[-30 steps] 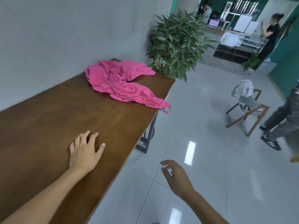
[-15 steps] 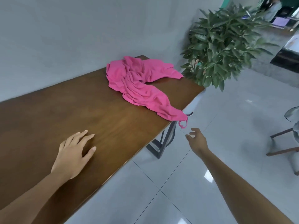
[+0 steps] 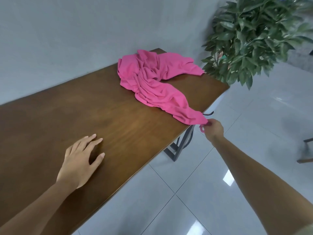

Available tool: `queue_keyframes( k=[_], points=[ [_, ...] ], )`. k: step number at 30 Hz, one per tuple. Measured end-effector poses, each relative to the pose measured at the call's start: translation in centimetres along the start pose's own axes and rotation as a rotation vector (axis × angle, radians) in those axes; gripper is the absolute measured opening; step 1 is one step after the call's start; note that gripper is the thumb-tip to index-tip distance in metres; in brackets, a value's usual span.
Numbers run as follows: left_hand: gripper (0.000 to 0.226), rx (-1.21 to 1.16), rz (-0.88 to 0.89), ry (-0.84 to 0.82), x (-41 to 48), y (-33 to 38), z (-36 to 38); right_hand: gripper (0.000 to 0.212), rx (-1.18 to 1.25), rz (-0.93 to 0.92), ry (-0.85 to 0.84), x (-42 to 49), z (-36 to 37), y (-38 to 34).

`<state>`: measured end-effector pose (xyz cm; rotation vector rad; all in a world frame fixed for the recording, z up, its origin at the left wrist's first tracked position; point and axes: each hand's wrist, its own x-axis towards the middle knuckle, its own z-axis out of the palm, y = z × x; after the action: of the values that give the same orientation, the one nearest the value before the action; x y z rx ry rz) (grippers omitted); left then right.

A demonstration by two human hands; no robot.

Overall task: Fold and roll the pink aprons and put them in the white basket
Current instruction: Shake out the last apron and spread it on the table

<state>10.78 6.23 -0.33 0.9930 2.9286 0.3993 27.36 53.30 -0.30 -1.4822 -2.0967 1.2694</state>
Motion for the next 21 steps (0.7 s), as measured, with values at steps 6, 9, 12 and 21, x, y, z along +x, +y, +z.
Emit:
queue_keyframes(
  k=[6, 9, 12, 21],
  points=[
    [0.054, -0.005, 0.028, 0.044, -0.1, -0.2, 0.3, 0.024, 0.031, -0.198, 0.034, -3.7, -0.6, -1.2],
    [0.055, 0.006, 0.044, 0.053, -0.1, -0.3, 0.4, 0.026, 0.096, -0.333, 0.027, -6.2, -0.5, -2.2],
    [0.056, 0.004, 0.050, 0.055, 0.0, -0.1, 0.3, 0.031, 0.192, -0.399, -0.017, -10.0, -0.1, -4.6],
    [0.056, -0.315, 0.069, 0.001, 0.0, -1.0, -0.8, 0.024, 0.030, -0.492, -0.174, -24.3, 7.8, -8.6]
  ],
)
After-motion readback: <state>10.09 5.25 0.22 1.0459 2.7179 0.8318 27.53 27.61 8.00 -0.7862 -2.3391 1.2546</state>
